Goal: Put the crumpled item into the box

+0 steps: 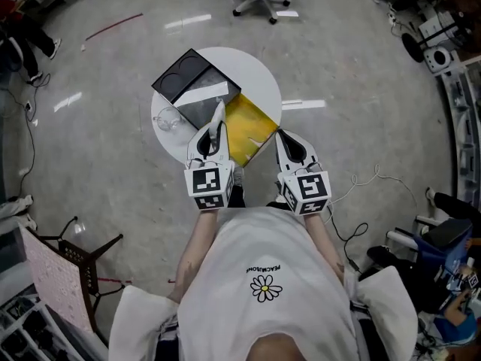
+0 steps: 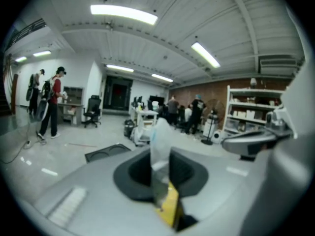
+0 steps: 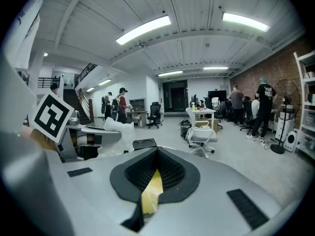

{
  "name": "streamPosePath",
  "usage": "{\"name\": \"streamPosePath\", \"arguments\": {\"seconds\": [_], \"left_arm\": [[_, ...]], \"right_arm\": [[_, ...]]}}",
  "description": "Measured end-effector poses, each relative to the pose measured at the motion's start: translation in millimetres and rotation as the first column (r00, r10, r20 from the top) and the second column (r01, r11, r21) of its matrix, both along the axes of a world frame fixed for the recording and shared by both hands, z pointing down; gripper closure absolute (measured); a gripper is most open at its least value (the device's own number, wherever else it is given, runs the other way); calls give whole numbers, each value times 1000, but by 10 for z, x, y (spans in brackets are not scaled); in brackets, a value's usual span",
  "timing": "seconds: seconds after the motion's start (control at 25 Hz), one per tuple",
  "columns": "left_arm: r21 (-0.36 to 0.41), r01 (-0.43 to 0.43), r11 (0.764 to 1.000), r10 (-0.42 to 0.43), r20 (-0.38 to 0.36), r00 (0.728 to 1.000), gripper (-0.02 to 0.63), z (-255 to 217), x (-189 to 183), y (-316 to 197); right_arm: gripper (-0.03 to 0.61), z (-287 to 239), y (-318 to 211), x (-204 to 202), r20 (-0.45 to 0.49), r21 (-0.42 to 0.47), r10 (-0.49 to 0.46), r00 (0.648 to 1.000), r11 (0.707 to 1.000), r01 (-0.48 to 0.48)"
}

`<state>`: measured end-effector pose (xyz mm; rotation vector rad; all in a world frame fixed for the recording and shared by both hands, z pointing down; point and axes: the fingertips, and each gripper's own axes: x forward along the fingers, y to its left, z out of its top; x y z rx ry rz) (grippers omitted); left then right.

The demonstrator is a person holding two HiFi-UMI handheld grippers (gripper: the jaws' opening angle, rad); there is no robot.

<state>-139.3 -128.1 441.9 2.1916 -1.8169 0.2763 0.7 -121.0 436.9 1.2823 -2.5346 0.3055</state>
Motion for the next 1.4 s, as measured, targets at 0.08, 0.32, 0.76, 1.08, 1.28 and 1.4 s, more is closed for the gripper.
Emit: {"name": "streamPosePath", "arguments": {"seconds": [0.08, 0.32, 0.76, 1.08, 1.28, 1.4], "left_arm": [[-11, -20, 1000, 20, 10, 1000, 572, 32, -41, -185], [-30, -14, 999, 14, 25, 1000, 572, 92, -80, -469], [-17, 108, 994, -107, 54, 993, 572, 25, -215, -735], [-31, 135, 990, -131, 112, 985, 572, 50, -203, -730], [-103, 66, 993, -41, 225, 973, 572, 361, -71, -766], [-176, -2, 984, 56, 305, 951, 572, 673, 85, -736]], "right_arm": [[578, -20, -196, -65, -1, 4, 16, 1000, 1000, -16], [578, 7, -502, -66, 65, -36, -1, 998, 999, 4], [578, 78, -1039, -91, 5, -33, -72, 997, 997, 72], [578, 105, -1076, -106, 28, -45, -113, 993, 992, 114], [578, 201, -1051, -53, 2, -61, -116, 993, 991, 116], [578, 268, -1033, 42, -15, -76, -86, 996, 993, 85]]}}
